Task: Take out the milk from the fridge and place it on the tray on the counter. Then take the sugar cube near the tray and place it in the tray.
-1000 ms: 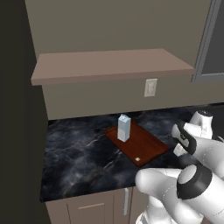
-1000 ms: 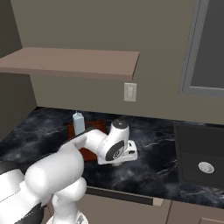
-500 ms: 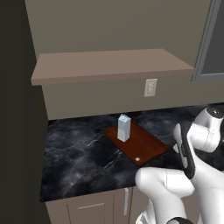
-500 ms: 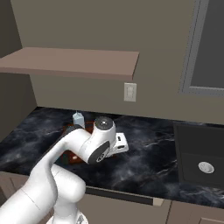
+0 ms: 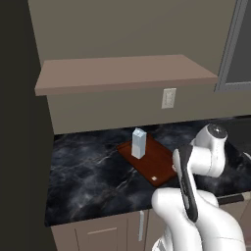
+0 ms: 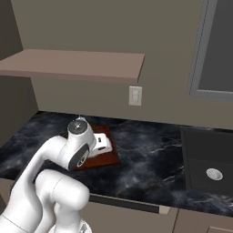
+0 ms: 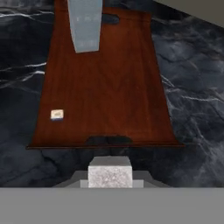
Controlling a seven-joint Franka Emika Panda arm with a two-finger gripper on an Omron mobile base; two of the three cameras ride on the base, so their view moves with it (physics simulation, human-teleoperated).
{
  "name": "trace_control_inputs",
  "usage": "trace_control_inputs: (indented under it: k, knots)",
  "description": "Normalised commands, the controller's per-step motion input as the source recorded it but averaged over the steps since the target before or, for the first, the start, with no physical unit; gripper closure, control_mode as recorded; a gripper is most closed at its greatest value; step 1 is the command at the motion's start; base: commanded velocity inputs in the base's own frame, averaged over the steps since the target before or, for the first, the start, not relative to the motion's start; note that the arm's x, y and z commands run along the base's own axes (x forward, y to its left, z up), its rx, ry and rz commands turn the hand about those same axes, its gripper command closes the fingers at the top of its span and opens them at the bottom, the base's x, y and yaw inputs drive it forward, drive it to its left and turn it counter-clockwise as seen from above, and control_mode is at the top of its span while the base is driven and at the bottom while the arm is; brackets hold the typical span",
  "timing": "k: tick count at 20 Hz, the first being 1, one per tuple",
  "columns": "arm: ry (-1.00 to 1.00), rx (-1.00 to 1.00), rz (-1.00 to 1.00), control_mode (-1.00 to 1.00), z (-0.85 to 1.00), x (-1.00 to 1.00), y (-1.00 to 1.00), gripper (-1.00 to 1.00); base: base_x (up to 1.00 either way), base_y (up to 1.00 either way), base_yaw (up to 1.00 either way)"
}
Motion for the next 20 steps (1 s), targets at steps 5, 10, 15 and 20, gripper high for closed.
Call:
trace_control_inputs:
  k: [5,10,15,20]
  knots:
    - [0.00,-0.06,-0.01,-1.00,0.00,0.35,0.54,1.00,0.00,0.00,0.00]
    - [0.00,0.00,0.00,-1.00,-0.01,0.45,0.05,1.00,0.00,0.00,0.00]
    - [0.01,0.00,0.00,-1.00,-0.16,0.38,0.00,1.00,0.00,0.00,0.00]
    - [0.06,0.00,0.05,-1.00,-0.32,0.31,0.00,1.00,0.00,0.00,0.00]
